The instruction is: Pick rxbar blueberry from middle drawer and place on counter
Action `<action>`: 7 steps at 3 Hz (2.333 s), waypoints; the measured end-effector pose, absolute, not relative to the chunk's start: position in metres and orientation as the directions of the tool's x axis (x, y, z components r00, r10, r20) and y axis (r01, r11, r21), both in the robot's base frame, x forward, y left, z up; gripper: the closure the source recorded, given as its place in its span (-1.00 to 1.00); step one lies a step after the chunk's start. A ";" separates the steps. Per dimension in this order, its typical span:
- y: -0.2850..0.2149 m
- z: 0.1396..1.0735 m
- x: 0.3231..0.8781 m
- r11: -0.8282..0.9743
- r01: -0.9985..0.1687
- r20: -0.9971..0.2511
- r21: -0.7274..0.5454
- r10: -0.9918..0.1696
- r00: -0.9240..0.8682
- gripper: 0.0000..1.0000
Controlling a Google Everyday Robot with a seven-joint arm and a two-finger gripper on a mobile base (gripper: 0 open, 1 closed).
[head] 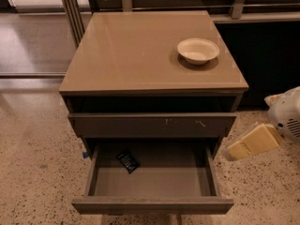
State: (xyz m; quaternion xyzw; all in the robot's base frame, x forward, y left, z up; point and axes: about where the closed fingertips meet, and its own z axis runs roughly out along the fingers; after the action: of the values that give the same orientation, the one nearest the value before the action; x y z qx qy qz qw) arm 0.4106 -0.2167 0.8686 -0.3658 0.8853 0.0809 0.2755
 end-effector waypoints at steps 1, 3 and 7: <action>-0.216 0.817 0.398 0.774 -0.632 -0.625 0.015 -0.486 -0.610 -1.00; -0.202 0.775 0.415 0.740 -0.665 -0.714 0.104 -0.410 -0.568 -1.00; -0.178 0.659 0.452 0.827 -0.536 -0.773 0.171 -0.224 -0.593 -1.00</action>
Offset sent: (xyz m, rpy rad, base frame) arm 0.0189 0.0254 -0.1329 0.4360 -0.0538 0.0045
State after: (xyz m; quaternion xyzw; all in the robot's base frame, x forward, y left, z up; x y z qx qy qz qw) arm 0.4518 -0.1783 0.6586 -0.2183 0.8703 0.1974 0.3948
